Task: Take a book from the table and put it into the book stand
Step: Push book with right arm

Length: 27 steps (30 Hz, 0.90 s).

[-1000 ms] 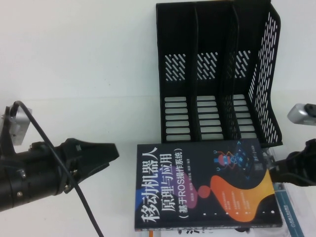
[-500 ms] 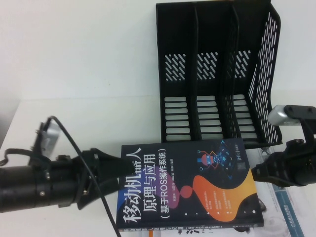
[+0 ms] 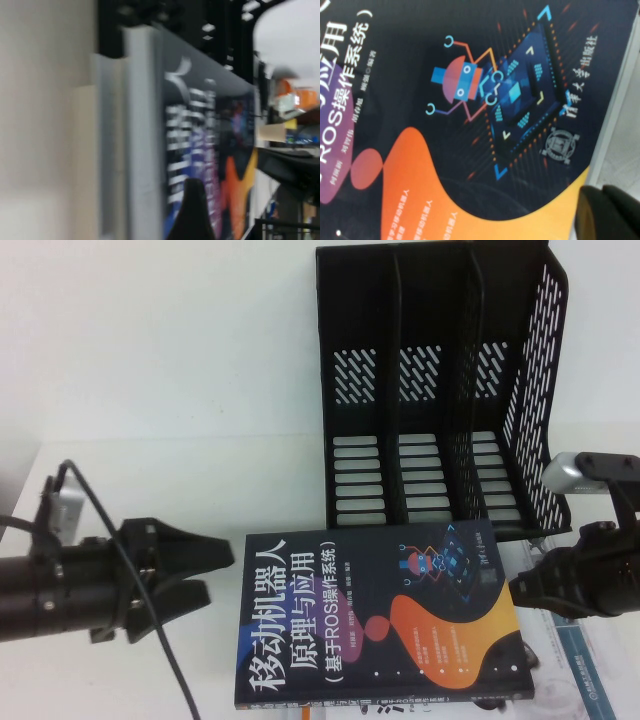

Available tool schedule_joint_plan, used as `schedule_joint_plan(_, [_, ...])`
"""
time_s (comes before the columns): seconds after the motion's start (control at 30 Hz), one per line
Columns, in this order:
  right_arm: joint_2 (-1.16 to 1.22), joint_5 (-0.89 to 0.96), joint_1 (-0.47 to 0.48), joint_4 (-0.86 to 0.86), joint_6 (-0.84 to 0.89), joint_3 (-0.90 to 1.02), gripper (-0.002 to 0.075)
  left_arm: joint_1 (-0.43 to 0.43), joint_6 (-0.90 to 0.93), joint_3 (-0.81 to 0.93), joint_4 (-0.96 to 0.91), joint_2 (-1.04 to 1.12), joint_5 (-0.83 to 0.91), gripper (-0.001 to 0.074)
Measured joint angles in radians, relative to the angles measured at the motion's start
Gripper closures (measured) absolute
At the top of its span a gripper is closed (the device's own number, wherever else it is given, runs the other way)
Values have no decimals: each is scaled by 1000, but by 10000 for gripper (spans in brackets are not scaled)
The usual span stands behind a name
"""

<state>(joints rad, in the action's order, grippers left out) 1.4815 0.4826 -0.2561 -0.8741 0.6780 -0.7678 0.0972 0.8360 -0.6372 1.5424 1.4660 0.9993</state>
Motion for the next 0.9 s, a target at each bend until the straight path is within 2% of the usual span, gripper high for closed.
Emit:
schedule_joint_plan(0.1, [0, 0, 0, 0, 0, 0, 729, 32, -23, 0, -57, 5, 2, 217])
schedule_joint_plan(0.33, [0, 0, 0, -2, 0, 0, 729, 32, -16, -1, -95, 90, 23, 208])
schedule_joint_plan(0.57, [0, -11, 0, -18, 0, 0, 729, 32, 86, -5, 20, 223, 130, 204])
schedule_joint_plan(0.7, [0, -15, 0, -37, 0, 0, 729, 32, 118, -11, 105, 308, 143, 204])
schedule_joint_plan(0.9, [0, -20, 0, -49, 0, 0, 729, 32, 139, -11, 123, 391, 143, 204])
